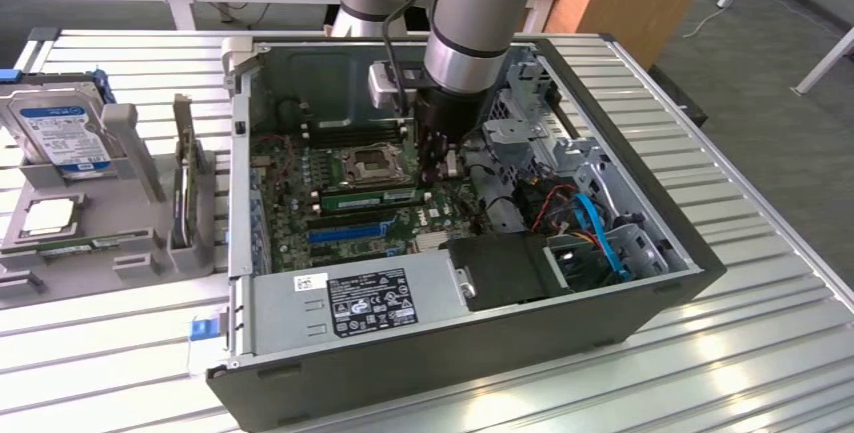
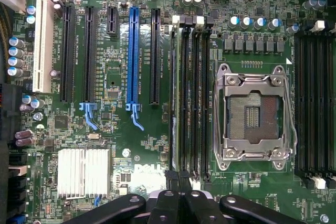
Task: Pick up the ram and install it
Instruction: 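Press down the ram until it locks into place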
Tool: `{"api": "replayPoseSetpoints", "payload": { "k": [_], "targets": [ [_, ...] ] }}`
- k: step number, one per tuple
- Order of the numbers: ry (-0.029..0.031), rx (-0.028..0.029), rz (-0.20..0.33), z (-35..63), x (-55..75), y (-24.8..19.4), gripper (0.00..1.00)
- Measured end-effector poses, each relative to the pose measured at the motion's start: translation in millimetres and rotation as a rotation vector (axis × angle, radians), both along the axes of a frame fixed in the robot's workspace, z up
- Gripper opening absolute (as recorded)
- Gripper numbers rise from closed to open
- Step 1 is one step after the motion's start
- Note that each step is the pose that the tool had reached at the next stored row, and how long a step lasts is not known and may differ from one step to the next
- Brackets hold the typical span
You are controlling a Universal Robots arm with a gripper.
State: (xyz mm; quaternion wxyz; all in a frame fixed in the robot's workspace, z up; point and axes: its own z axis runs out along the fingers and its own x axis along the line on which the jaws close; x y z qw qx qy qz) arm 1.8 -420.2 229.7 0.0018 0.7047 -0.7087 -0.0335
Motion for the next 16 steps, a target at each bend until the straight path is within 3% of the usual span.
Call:
{"api": "replayPoseSetpoints", "payload": {
  "k": [16],
  "targets": [
    [0.0000,-0.0002,0.000,-1.9,0.0,0.0,0.10]
  ]
}}
